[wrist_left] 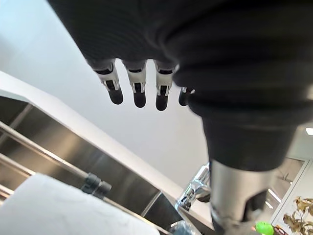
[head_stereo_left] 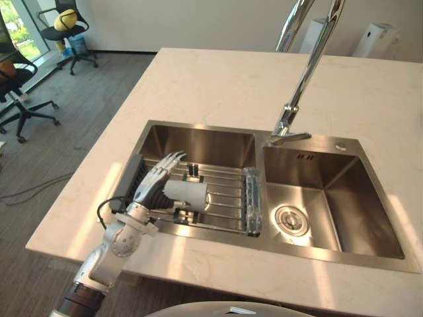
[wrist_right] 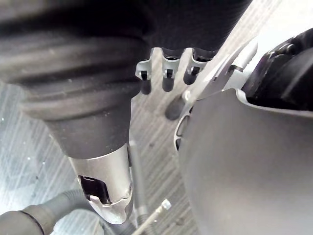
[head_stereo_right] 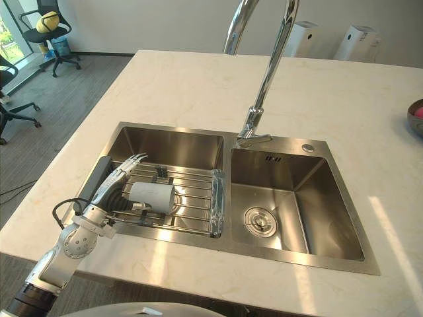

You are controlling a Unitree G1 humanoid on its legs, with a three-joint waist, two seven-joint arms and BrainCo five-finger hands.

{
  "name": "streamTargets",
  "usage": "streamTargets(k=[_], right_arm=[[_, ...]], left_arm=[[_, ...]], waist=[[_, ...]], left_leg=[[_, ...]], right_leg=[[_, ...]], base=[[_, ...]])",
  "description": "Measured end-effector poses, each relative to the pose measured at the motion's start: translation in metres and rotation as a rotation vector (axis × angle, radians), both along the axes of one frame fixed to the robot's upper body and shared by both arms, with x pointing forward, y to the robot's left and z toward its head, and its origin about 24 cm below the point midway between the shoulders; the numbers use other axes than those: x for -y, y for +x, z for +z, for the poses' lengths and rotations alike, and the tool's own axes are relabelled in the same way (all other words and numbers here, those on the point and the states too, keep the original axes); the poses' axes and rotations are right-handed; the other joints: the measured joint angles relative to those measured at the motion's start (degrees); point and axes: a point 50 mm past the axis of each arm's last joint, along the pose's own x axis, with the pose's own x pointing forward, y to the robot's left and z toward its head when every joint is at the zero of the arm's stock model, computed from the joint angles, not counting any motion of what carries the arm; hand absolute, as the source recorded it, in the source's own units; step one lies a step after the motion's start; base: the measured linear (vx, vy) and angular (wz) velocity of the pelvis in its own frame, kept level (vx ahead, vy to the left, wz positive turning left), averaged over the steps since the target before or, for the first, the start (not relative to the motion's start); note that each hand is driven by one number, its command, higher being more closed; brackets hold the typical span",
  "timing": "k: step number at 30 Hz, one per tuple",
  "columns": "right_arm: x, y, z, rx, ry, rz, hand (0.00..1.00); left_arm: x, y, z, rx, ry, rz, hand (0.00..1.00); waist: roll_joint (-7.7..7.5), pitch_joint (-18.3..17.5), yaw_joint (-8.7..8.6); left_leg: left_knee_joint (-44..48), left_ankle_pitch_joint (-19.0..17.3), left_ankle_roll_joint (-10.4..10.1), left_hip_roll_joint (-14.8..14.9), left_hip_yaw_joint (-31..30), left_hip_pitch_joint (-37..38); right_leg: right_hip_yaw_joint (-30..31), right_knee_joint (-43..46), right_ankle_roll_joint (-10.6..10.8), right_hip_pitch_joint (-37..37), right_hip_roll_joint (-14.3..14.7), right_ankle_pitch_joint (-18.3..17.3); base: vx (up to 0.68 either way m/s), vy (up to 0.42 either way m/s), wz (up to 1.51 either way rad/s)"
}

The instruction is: Walk over to the sink, pick up the cup, carry it to the dishwasher, place the cup inside the dishwasher, then close the dishwasher door

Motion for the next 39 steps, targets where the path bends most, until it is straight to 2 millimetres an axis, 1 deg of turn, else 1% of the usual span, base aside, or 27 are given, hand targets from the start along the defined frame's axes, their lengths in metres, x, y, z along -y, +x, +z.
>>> streamTargets(k=[3, 7, 11, 14, 16, 18, 23, 28, 30, 33, 39], right_arm=[[0.002, 0.001, 0.001, 0.018, -0.005, 0.005, 0.00], [0.005, 0.001, 0.001, 0.021, -0.007, -0.001, 0.00], [0.005, 0.001, 0.001, 0.027, -0.003, -0.008, 0.00], [0.005, 0.001, 0.001, 0.039, 0.007, -0.022, 0.00], [0.005, 0.000, 0.001, 0.038, 0.009, -0.028, 0.00], [0.005, -0.001, 0.001, 0.035, 0.009, -0.029, 0.00], [0.006, -0.001, 0.002, 0.044, 0.010, -0.025, 0.00], [0.006, 0.000, 0.002, 0.046, 0.013, 0.013, 0.00], [0.006, -0.001, 0.002, 0.047, 0.012, 0.016, 0.00], [0.008, -0.004, 0.002, 0.040, 0.008, 0.014, 0.00], [0.008, -0.007, 0.002, 0.032, 0.008, 0.014, 0.00]], left_arm=[[0.001, -0.001, -0.006, -0.038, 0.028, -0.016, 0.00], [-0.006, 0.002, -0.021, -0.100, 0.077, 0.030, 0.00], [-0.008, 0.002, -0.029, -0.114, 0.113, 0.042, 0.00], [-0.011, 0.002, -0.037, -0.117, 0.147, 0.072, 0.00], [-0.014, 0.003, -0.038, -0.110, 0.147, 0.097, 0.00], [-0.014, 0.003, -0.039, -0.110, 0.148, 0.100, 0.00], [-0.014, 0.005, -0.042, -0.095, 0.182, 0.107, 0.00], [-0.015, 0.008, -0.045, -0.095, 0.187, 0.118, 0.00], [-0.014, 0.008, -0.047, -0.092, 0.214, 0.108, 0.00], [-0.011, 0.009, -0.050, -0.086, 0.249, 0.079, 0.00], [-0.008, 0.012, -0.053, -0.093, 0.283, 0.058, 0.00]], waist=[[0.51, 0.1, -0.38], [1.15, 0.1, -1.01], [1.20, 0.1, -1.26], [1.19, 0.1, -1.75], [1.22, 0.1, -1.88], [1.34, 0.1, -1.63], [1.60, -0.1, -1.71], [1.60, -0.1, -1.67], [1.61, -0.1, -1.49], [2.11, -0.5, -1.17], [2.06, -0.5, -1.22]], left_leg=[[0.0, 0.0, 0.0, 0.0, 0.0, -0.1], [0.0, 0.0, 0.0, 0.0, 0.1, -0.5], [0.0, 0.0, 0.0, 0.0, 0.4, -0.7], [0.0, -0.1, -0.1, 0.0, 0.6, -0.6], [0.0, -0.2, -0.1, 0.0, 1.1, -0.6], [0.0, -0.3, -0.1, 0.0, 1.6, -0.4], [0.1, -0.3, -0.2, 0.0, 1.8, -0.2], [0.0, -0.4, -0.2, 0.1, 2.1, -0.1], [0.0, -0.4, -0.2, 0.1, 2.7, 0.0], [0.0, -0.4, -0.2, 0.0, 3.1, 0.1], [0.0, -0.6, -0.7, -0.2, 3.3, 0.1]], right_leg=[[0.1, 0.0, 0.0, -0.1, 0.0, 0.0], [0.2, 0.0, 0.0, -0.7, 0.0, 0.0], [0.4, 0.0, 0.1, -1.0, 0.1, 0.1], [0.6, 0.0, 0.1, -1.0, 0.1, 0.1], [1.0, 0.0, 0.1, -1.2, 0.1, 0.2], [1.6, 0.0, 0.1, -1.3, 0.1, 0.3], [1.8, 0.0, 0.1, -1.4, 0.1, 0.5], [2.1, 0.0, 0.1, -1.5, 0.1, 0.6], [2.8, 0.0, 0.1, -1.7, 0.1, 0.7], [3.3, 0.0, 0.1, -1.9, 0.1, 1.0], [3.6, 0.0, 0.1, -1.9, 0.0, 1.1]], base=[[0.00, 0.000, 0.00], [0.00, 0.000, 0.00], [-0.01, 0.000, -0.03], [-0.01, 0.001, -0.04], [-0.02, 0.000, -0.09], [-0.02, 0.000, -0.12], [-0.04, -0.008, -0.03], [-0.04, -0.010, -0.03], [-0.03, -0.003, -0.13], [-0.03, 0.001, -0.09], [-0.03, -0.003, -0.01]])
